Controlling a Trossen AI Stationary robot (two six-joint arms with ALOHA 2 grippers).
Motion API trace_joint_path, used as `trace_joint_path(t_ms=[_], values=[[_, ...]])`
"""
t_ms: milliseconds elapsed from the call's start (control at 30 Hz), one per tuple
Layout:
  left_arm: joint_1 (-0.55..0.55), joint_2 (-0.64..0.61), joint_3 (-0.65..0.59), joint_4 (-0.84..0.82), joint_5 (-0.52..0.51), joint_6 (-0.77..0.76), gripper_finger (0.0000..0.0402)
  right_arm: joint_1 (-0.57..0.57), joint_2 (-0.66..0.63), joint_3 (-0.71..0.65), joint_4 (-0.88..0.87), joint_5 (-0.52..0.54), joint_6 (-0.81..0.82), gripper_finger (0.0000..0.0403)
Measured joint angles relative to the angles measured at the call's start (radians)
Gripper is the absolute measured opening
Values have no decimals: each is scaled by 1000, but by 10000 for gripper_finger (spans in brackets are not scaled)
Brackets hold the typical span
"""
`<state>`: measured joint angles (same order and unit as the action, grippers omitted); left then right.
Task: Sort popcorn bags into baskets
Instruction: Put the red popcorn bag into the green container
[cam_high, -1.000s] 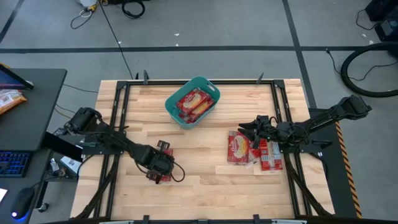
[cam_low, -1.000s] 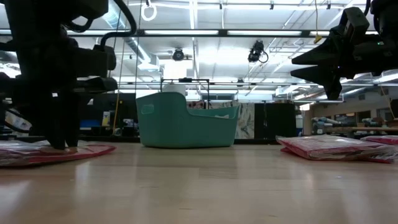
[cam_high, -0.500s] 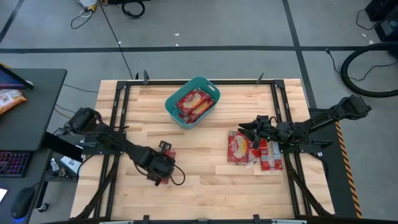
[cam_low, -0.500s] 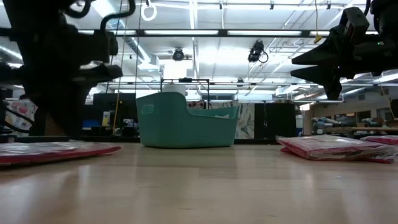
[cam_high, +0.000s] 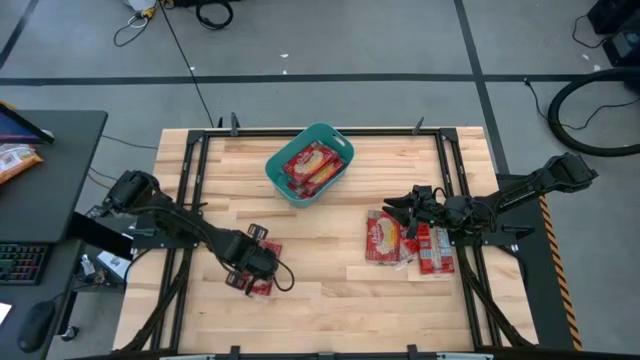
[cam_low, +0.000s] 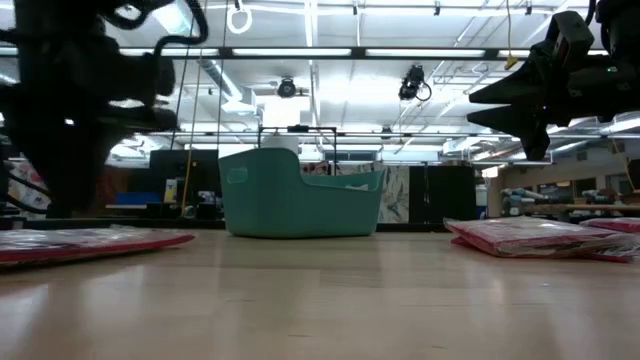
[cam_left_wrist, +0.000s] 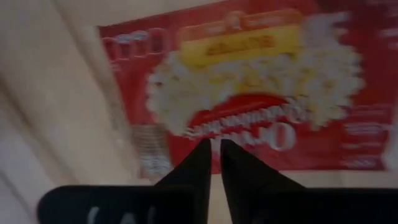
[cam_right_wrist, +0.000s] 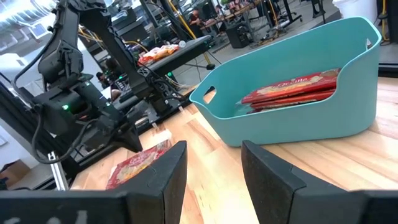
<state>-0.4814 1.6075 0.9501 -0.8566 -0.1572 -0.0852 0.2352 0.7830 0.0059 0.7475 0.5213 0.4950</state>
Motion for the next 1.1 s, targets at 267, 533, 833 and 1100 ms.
trace_joint_path(t_ms=[267,533,833,1100], values=[[-105,-4,0,32,-54,0,96,0,0,0,0,0,0,158],[-252,-4,0,-23,-122,-11,132,0,0,0,0,0,0,158],[-471,-5,-80,-17,-242,116,135,0,0,0,0,0,0,158],[-540,-5,-159,88,-345,108,135,0,0,0,0,0,0,158]])
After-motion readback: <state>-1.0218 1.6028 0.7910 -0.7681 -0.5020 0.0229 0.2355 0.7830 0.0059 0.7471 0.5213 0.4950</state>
